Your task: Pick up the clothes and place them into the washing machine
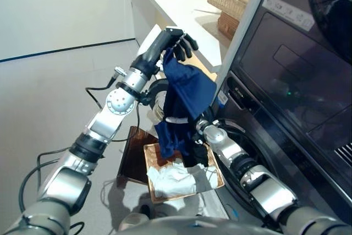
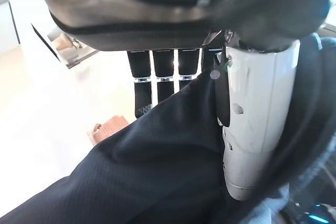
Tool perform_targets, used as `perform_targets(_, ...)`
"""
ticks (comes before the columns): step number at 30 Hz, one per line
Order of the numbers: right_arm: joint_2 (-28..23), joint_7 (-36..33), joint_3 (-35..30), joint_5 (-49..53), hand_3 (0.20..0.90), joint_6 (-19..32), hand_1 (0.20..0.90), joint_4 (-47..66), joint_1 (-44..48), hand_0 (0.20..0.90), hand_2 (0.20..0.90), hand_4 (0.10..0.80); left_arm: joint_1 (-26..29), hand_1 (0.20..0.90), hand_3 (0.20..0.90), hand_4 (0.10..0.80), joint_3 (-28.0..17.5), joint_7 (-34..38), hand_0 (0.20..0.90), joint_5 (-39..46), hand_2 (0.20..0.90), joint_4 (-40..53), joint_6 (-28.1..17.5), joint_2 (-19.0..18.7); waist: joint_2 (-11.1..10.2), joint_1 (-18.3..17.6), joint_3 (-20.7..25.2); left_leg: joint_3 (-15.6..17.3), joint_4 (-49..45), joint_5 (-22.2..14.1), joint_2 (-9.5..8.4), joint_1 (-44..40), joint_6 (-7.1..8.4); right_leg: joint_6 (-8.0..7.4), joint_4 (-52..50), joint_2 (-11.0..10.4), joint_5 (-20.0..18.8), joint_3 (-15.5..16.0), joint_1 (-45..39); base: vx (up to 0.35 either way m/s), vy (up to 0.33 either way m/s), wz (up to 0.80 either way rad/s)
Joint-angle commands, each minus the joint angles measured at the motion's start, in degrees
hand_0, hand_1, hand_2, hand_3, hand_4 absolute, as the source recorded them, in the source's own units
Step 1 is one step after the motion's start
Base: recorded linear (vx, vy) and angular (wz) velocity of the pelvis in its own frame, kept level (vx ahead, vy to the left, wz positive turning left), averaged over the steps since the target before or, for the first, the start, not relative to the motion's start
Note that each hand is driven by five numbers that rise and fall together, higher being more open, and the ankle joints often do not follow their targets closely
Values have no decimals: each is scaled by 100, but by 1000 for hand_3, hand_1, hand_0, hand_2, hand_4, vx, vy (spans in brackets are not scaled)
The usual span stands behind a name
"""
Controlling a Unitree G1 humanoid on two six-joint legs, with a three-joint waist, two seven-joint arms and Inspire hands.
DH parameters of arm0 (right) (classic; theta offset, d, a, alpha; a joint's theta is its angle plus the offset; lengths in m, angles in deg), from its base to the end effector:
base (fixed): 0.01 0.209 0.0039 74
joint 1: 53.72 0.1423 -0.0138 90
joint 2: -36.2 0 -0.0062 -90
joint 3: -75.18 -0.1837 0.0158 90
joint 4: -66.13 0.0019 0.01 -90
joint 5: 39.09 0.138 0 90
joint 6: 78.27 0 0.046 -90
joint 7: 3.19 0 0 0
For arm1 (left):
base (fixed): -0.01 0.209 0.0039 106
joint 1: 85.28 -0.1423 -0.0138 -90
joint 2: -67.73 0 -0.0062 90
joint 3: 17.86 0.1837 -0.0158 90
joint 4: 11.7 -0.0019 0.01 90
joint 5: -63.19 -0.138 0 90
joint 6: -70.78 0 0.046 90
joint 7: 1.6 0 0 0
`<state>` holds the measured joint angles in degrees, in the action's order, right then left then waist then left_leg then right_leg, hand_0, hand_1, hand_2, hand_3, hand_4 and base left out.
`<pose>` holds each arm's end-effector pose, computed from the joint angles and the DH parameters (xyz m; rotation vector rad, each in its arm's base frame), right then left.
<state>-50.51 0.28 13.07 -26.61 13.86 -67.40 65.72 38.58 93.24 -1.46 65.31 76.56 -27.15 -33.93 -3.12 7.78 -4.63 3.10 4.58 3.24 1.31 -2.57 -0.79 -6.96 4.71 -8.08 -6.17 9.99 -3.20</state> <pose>0.2757 -0.1238 0.0142 -0.2896 0.2982 0.4224 0.2790 0.1351 0.1697 0.5176 -0.6006 -0.4088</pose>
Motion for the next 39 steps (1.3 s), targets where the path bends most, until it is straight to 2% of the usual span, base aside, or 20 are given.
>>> perform_targets(1, -139, -280, -539, 39, 200, 497, 200, 188, 773, 200, 200, 300, 684, 900, 900, 800, -278, 109, 900, 551, 900, 490, -692, 15, 76, 329, 459, 116, 42, -278, -91, -153, 283, -52, -377, 116, 190, -18, -38, 0, 0, 0)
perform_targets(10, -407, -465, -1014, 264, 200, 585, 200, -7, 857, 200, 200, 300, -542, 900, 900, 800, -753, -250, 900, 1178, 900, 1130, -787, -416, 42, 474, 405, 73, 42, -274, -100, -140, 271, -29, -391, 108, 193, 5, -38, -1, 2, 1)
perform_targets(14, -479, -511, -1097, 292, 200, 616, 200, -10, 872, 200, 200, 300, -1059, 900, 900, 800, -1031, -241, 900, 1445, 900, 1205, -830, -453, 27, 530, 372, 60, 42, -265, -102, -130, 264, -17, -400, 112, 199, 12, -35, 0, 0, 0)
perform_targets(20, -625, -637, -1288, 188, 200, 680, 200, 64, 839, 200, 200, 300, -2170, 900, 900, 800, -1540, -414, 900, 1964, 900, 1438, -816, -500, 16, 605, 311, 39, 42, -262, -103, -114, 239, 0, -423, 113, 202, 13, -20, 0, 0, 0)
perform_targets(21, -622, -637, -1284, 189, 200, 682, 200, 62, 838, 200, 200, 300, -2183, 900, 900, 800, -1548, -420, 900, 1970, 900, 1446, -814, -502, 16, 603, 315, 41, 42, -263, -103, -114, 238, 0, -423, 113, 202, 11, -20, 0, 0, 0)
perform_targets(23, -680, -671, -1327, 142, 200, 708, 200, 150, 782, 200, 200, 300, -2611, 900, 900, 800, -1693, -413, 900, 2125, 900, 1220, -771, -440, 11, 616, 303, 46, 42, -260, -102, -115, 231, 9, -426, 113, 208, 17, -15, 7, 1, 2)
perform_targets(31, -840, -611, -1488, 167, 200, 801, 200, 380, 653, 200, 200, 300, -3488, 900, 900, 800, -1869, -866, 900, 2788, 900, 555, -619, -586, 23, 643, 270, 42, 42, -253, -109, -119, 205, 15, -437, 122, 223, 24, -5, 0, 0, 0)
perform_targets(35, -801, -614, -1562, 247, 200, 907, 200, 369, 687, 200, 200, 300, -3792, 900, 900, 800, -1875, -1054, 900, 3274, 900, -82, -618, -269, 16, 671, 268, 32, 42, -253, -101, -125, 202, 15, -434, 127, 228, 17, -7, 0, 0, 0)
perform_targets(39, -793, -688, -1632, 297, 200, 991, 200, 535, 612, 200, 200, 300, -3813, 900, 900, 800, -1889, -797, 900, 3020, 900, -1018, -672, 44, 3, 663, 253, 20, 42, -247, -102, -122, 201, 21, -437, 131, 240, 28, 3, 0, 0, 0)
